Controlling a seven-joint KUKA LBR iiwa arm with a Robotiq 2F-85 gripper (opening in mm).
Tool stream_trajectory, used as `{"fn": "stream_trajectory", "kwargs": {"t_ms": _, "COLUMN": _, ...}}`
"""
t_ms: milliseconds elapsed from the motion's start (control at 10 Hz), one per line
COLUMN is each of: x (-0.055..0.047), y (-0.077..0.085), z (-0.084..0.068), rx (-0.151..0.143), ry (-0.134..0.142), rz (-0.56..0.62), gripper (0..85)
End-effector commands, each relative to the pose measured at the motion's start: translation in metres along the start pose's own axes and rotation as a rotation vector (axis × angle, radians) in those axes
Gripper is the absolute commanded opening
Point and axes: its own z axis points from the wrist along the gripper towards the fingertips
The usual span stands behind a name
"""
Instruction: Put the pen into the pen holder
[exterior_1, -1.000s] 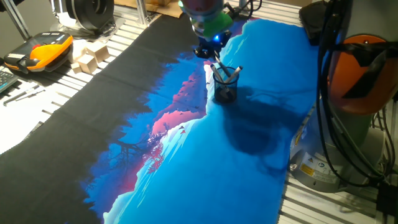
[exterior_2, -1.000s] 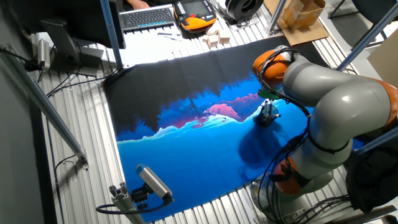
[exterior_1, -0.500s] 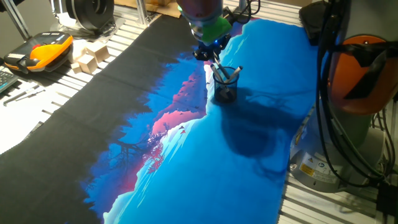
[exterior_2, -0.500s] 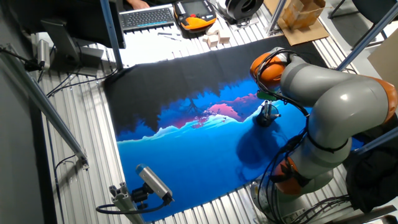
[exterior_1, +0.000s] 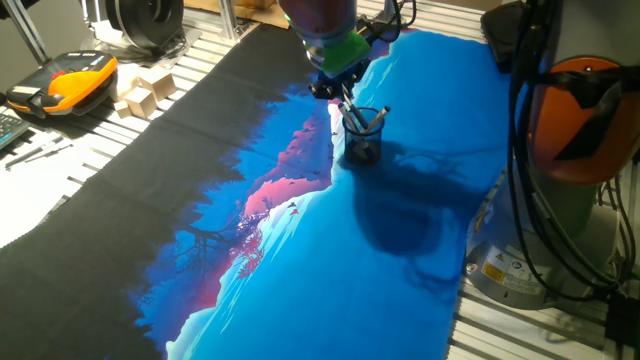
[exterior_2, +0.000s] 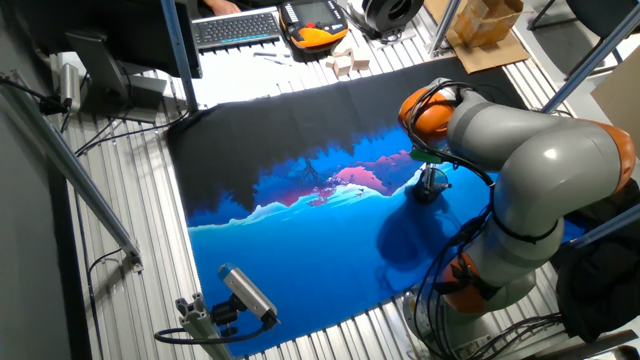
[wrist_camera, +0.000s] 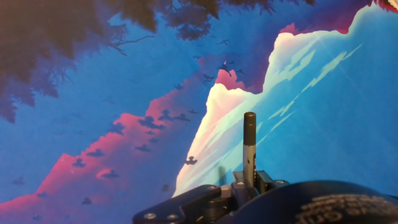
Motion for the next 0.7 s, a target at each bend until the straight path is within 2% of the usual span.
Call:
{"fn": "stream_trajectory", "kwargs": {"t_ms": 0, "x": 0.0009, "y": 0.0003, "z": 0.0009, "rx": 0.002, "ry": -0.001, "rz": 0.002, "gripper": 0.0}}
{"fn": "stream_trajectory", "kwargs": {"t_ms": 600, "x": 0.0022, "y": -0.0011, "z": 0.0036, "rx": -0.001, "ry": -0.003, "rz": -0.002, "gripper": 0.0}}
